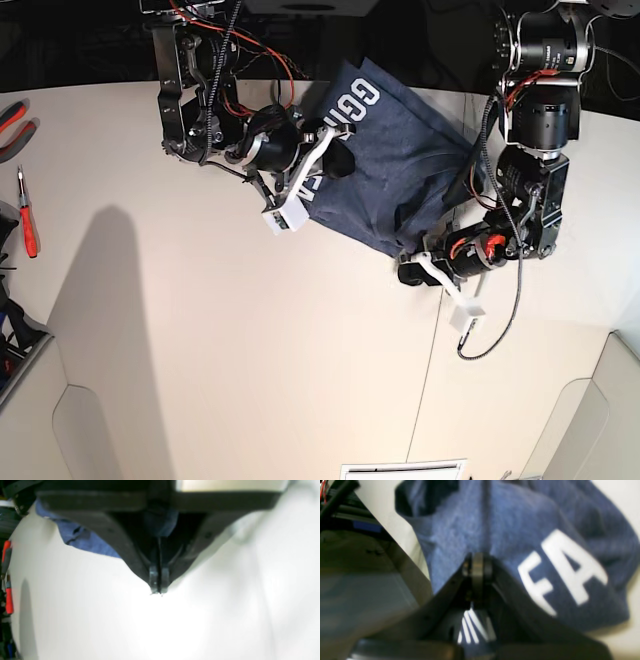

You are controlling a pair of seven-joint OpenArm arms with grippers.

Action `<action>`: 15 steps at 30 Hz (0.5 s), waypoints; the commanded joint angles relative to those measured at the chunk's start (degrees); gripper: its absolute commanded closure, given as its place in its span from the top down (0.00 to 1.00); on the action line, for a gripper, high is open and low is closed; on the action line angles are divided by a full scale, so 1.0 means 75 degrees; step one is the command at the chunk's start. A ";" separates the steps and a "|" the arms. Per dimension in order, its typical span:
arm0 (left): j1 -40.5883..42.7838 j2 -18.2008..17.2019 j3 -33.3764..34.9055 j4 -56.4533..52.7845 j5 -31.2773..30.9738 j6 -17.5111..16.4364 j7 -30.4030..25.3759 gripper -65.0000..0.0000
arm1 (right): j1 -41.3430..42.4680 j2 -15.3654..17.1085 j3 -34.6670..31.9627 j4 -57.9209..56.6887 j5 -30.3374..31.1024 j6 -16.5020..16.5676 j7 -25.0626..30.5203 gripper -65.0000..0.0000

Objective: Layout the t-shirt on the table in an organized manner, then fold the t-shirt properly
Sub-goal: 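Press and tuck the folded shirt with both grippers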

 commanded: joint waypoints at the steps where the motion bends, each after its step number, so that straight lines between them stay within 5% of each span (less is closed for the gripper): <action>1: -0.0259 -0.0216 -0.0035 0.0297 -0.0210 -0.0102 -0.0189 0.00 | 0.0245 -0.0047 -0.0061 0.0181 0.0187 0.0035 0.0198 0.00; 9: -0.0227 -0.1212 -0.1119 0.1451 -0.0332 -0.0093 0.0364 0.00 | 0.0699 -0.0050 -0.0548 0.1070 0.0720 0.0184 0.0070 0.00; 12: -0.0082 -0.1425 -0.1536 0.1448 -0.0536 -0.0093 0.0446 0.00 | 0.0819 -0.0050 -0.1343 0.1230 0.0801 0.0289 -0.0697 0.00; 15: 0.0166 -0.1466 -0.1813 0.1445 -0.0644 -0.0096 0.0446 0.00 | 0.0799 -0.0047 -0.2192 0.1131 0.0350 0.0286 -0.0600 0.00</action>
